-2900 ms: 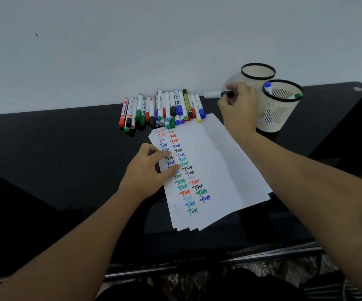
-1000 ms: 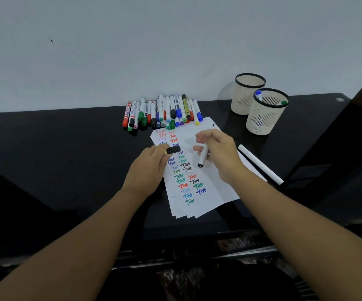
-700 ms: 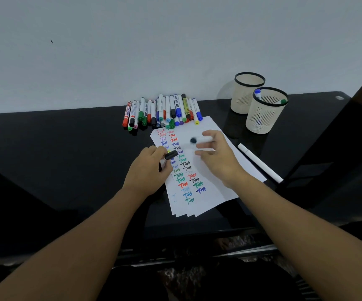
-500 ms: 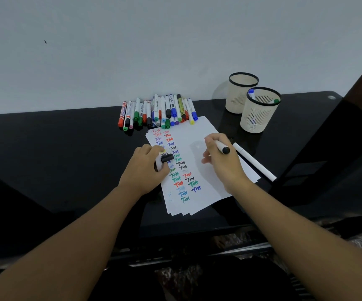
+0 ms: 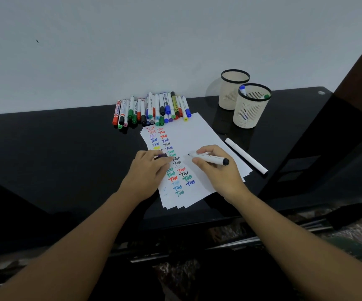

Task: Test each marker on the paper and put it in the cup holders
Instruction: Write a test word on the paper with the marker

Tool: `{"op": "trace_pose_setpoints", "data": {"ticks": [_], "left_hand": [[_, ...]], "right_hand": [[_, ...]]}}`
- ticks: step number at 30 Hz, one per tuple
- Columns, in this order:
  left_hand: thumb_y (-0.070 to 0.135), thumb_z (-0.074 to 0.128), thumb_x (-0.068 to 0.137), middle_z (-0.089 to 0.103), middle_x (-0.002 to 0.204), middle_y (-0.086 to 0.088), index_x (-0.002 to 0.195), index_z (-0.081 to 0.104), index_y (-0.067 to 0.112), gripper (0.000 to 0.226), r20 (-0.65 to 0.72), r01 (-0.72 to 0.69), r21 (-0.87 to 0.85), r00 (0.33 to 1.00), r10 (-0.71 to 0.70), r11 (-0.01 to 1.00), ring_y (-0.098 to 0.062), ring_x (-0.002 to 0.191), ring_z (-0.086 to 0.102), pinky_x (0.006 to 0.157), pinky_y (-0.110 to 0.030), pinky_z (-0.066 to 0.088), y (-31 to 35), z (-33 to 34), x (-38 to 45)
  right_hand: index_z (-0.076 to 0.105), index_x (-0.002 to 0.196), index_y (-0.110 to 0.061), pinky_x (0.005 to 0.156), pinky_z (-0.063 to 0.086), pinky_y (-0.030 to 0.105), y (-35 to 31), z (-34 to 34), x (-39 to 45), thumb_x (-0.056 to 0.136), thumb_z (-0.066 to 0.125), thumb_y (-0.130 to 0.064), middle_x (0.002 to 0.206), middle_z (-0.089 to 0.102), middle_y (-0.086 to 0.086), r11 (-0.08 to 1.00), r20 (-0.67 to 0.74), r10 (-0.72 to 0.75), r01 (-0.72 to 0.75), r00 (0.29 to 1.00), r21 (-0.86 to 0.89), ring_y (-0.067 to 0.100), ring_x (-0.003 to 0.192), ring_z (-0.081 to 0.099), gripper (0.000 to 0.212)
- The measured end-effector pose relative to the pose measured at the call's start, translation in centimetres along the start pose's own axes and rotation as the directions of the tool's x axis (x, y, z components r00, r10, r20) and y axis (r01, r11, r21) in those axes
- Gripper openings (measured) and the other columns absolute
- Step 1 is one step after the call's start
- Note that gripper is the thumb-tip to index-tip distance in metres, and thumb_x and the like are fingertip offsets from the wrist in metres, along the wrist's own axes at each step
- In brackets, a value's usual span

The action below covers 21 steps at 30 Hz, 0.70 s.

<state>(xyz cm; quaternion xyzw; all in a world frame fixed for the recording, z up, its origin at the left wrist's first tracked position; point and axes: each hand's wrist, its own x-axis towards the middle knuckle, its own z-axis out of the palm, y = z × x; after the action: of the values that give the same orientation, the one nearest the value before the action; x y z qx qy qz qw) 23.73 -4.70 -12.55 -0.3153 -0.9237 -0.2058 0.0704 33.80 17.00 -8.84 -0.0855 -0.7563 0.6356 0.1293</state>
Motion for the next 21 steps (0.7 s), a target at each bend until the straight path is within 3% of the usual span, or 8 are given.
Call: {"op": "trace_pose_setpoints", "data": {"ticks": [2, 5, 8, 13, 18, 21], "left_hand": [[0.053, 0.043, 0.101, 0.051, 0.141, 0.007, 0.137, 0.060, 0.037, 0.042, 0.013, 0.042, -0.023, 0.999, -0.042, 0.999, -0.019, 0.126, 0.034, 0.106, -0.050, 0.040, 0.1, -0.2, 0.1], [0.076, 0.029, 0.086, 0.049, 0.144, 0.009, 0.138, 0.058, 0.038, 0.070, 0.068, 0.073, -0.021, 0.995, -0.072, 0.997, -0.018, 0.129, 0.032, 0.109, -0.049, 0.036, 0.5, -0.6, 0.1], [0.086, 0.023, 0.079, 0.038, 0.154, 0.009, 0.148, 0.047, 0.039, 0.087, 0.164, 0.077, 0.009, 0.983, -0.078, 0.997, -0.018, 0.138, 0.023, 0.116, -0.048, 0.028, 0.9, -1.1, -0.3], [0.088, 0.024, 0.078, 0.031, 0.160, 0.008, 0.152, 0.040, 0.038, 0.091, 0.164, 0.069, 0.029, 0.984, -0.073, 0.997, -0.017, 0.141, 0.020, 0.119, -0.045, 0.026, 1.2, -1.0, -1.0], [0.090, 0.027, 0.077, 0.032, 0.161, 0.007, 0.151, 0.041, 0.038, 0.091, 0.158, 0.067, 0.043, 0.985, -0.073, 0.997, -0.018, 0.140, 0.021, 0.119, -0.046, 0.027, 1.2, -1.0, -1.1], [0.093, 0.026, 0.074, 0.032, 0.160, 0.008, 0.152, 0.041, 0.039, 0.096, 0.169, 0.076, 0.038, 0.982, -0.082, 0.996, -0.017, 0.140, 0.021, 0.119, -0.046, 0.026, 1.3, -1.1, -1.1]], "right_hand": [[0.069, 0.102, -0.021, 0.078, 0.051, 0.018, 0.1, -0.4, -1.3, 0.096, 0.074, -0.026, 0.094, 0.071, -0.011, 1.000, 0.008, 0.008, -0.008, 1.000, -0.004, 0.004, 0.090, 0.066, 0.010], [0.066, 0.100, -0.023, 0.081, 0.053, 0.024, 0.3, -1.0, -3.6, 0.099, 0.068, -0.035, 0.085, 0.070, -0.009, 0.999, 0.008, 0.038, -0.038, 0.999, -0.033, 0.007, 0.084, 0.066, 0.012], [0.065, 0.101, -0.026, 0.078, 0.053, 0.026, 0.3, -1.2, -5.0, 0.100, 0.066, -0.038, 0.084, 0.070, -0.009, 0.997, 0.016, 0.038, -0.037, 0.999, -0.074, 0.011, 0.082, 0.067, 0.012], [0.065, 0.101, -0.029, 0.071, 0.047, 0.014, 0.8, -1.3, -6.0, 0.097, 0.070, -0.035, 0.090, 0.067, -0.021, 0.986, 0.050, 0.015, -0.006, 0.999, -0.168, 0.000, 0.080, 0.061, 0.009], [0.062, 0.100, -0.036, 0.080, 0.054, 0.032, 1.1, -1.2, -5.7, 0.100, 0.062, -0.046, 0.088, 0.069, -0.019, 0.972, 0.025, 0.064, -0.057, 0.998, -0.230, 0.006, 0.086, 0.065, 0.010], [0.061, 0.100, -0.038, 0.079, 0.055, 0.032, 1.1, -1.0, -5.8, 0.101, 0.061, -0.047, 0.087, 0.069, -0.021, 0.961, 0.037, 0.058, -0.045, 0.998, -0.273, 0.004, 0.088, 0.065, 0.009]]}}
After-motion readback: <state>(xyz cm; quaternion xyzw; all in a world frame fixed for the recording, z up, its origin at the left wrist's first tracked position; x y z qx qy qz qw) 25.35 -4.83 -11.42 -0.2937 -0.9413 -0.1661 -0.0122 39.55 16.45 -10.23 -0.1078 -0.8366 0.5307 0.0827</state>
